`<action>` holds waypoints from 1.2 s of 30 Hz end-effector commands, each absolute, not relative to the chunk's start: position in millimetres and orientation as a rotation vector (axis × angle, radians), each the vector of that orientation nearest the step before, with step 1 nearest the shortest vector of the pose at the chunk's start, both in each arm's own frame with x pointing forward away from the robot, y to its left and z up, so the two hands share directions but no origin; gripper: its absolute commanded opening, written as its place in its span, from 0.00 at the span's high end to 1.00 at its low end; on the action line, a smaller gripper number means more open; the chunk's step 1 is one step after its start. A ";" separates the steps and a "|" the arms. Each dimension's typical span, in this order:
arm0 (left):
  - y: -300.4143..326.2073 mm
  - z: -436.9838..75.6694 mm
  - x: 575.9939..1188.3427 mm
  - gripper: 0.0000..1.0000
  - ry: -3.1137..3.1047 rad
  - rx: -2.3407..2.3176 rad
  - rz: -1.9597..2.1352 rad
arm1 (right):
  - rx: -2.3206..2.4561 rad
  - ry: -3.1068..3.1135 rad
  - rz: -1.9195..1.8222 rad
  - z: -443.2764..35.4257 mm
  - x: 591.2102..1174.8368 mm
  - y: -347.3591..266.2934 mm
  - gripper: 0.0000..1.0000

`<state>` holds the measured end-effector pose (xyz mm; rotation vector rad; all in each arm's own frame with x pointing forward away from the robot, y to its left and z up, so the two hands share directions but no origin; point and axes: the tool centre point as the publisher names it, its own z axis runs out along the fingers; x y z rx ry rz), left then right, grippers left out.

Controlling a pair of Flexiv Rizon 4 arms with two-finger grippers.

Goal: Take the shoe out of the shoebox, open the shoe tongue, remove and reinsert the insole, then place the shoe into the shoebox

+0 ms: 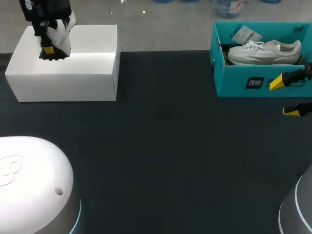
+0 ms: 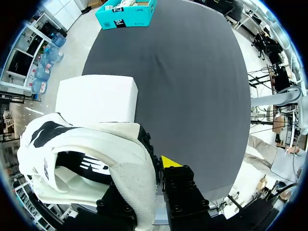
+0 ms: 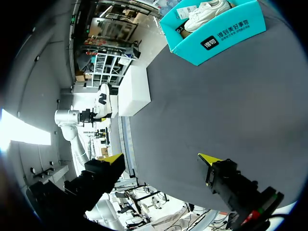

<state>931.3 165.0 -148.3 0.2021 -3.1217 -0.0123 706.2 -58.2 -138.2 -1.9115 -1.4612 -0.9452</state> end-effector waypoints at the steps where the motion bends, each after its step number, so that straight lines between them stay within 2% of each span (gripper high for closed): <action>1: 184.8 -150.9 945.5 1.00 -3.099 0.181 0.027 | -1.915 -1.461 -0.945 -138.7 705.5 -57.7 0.00; 20: 277.2 -163.8 987.3 1.00 -3.138 0.130 -0.012 | -1.915 -1.461 -0.945 -138.7 705.5 -57.7 0.00; 36: 315.9 -178.1 1023.9 1.00 -3.116 0.272 -0.072 | -1.915 -1.461 -0.945 -138.7 705.5 -57.7 0.00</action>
